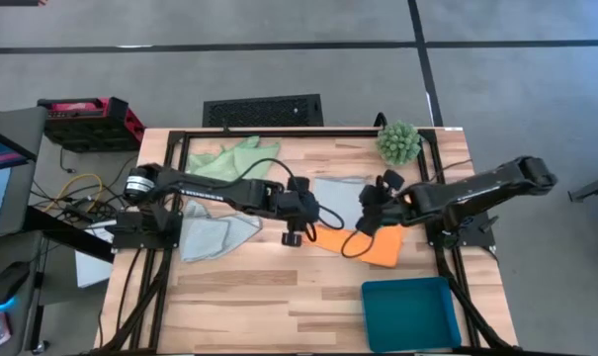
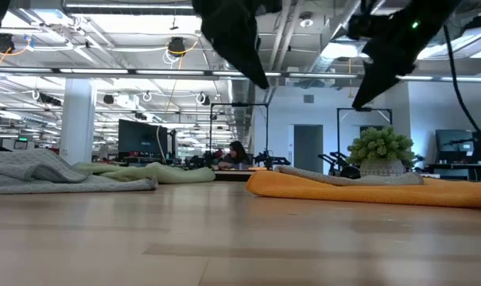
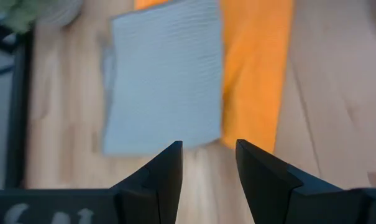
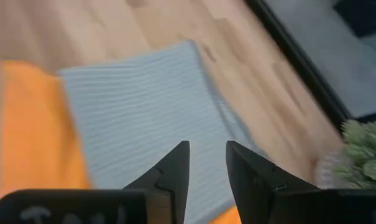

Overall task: Fold microfiber towels
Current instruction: Put the folded right gray towel into the blue bin

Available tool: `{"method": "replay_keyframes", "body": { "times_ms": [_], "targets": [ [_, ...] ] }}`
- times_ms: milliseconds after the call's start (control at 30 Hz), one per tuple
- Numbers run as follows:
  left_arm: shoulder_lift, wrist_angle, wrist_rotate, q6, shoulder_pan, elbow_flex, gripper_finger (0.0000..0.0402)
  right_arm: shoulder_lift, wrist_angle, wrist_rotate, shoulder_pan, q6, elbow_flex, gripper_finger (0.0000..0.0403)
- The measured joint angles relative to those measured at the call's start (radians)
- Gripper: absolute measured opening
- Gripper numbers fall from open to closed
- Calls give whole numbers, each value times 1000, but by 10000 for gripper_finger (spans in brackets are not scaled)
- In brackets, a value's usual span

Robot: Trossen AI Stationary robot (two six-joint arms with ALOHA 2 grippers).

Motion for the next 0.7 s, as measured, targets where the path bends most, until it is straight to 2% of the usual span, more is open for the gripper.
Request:
{"method": "replay_keyframes", "body": {
  "times_ms": [300, 500, 700],
  "targets": [
    [0, 409, 6, 186, 0, -263, 142, -49, 1, -24, 74, 0, 0, 128],
    [24, 535, -17, 282, 0, -344, 142, -44, 9, -25, 80, 1, 0, 127],
    [133, 579, -100, 407, 0, -346, 142, -44, 10, -25, 80, 10, 0, 127]
  ]
}}
